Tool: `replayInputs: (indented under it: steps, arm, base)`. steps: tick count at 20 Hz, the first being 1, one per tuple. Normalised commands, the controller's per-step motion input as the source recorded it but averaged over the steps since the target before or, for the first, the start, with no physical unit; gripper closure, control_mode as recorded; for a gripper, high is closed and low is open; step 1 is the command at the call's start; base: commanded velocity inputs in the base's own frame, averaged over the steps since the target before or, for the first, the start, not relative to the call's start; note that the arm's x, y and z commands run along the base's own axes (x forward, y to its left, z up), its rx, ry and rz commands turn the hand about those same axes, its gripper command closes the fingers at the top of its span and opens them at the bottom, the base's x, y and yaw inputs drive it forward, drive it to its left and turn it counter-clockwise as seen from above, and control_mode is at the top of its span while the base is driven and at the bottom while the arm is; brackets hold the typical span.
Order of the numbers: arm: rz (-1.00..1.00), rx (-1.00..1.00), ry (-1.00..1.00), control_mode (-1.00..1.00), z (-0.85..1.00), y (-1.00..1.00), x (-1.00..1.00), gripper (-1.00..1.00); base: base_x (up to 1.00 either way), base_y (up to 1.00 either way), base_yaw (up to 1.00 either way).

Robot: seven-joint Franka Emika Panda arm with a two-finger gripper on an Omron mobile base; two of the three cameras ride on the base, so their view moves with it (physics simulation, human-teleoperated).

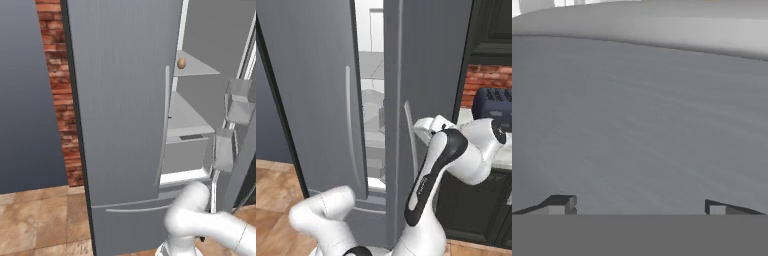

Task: Place the tupperware on the second highest shelf of the fridge. Make space for the tupperware among the existing items by rearranging them on the shelves if needed. Close the fridge door when finished.

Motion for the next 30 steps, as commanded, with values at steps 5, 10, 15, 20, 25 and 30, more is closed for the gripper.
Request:
replayInputs:
  steps: [5,10,15,20,25,30]
  arm:
    - [-0.22,-0.28,-0.27,-1.00,0.22,1.00,0.49,-1.00]
    - [-0.24,-0.12,0.00,-1.00,0.16,0.81,0.83,-1.00]
    - [-0.12,0.01,0.00,-1.00,0.07,0.25,0.95,-1.00]
    - [-0.07,0.03,0.00,-1.00,0.05,0.03,0.97,-1.00]
    - [-0.10,0.00,0.00,-1.00,0.09,0.02,0.94,-1.00]
    - [-0.13,0.00,0.00,-1.00,-0.04,0.08,0.82,-1.00]
  base:
    - [0.00,0.00,0.00]
    - [0.00,0.00,0.00]
    - [0.00,0.00,0.00]
    - [0.00,0.00,0.00]
    - [0.00,0.00,0.00]
    - [0.00,0.00,0.00]
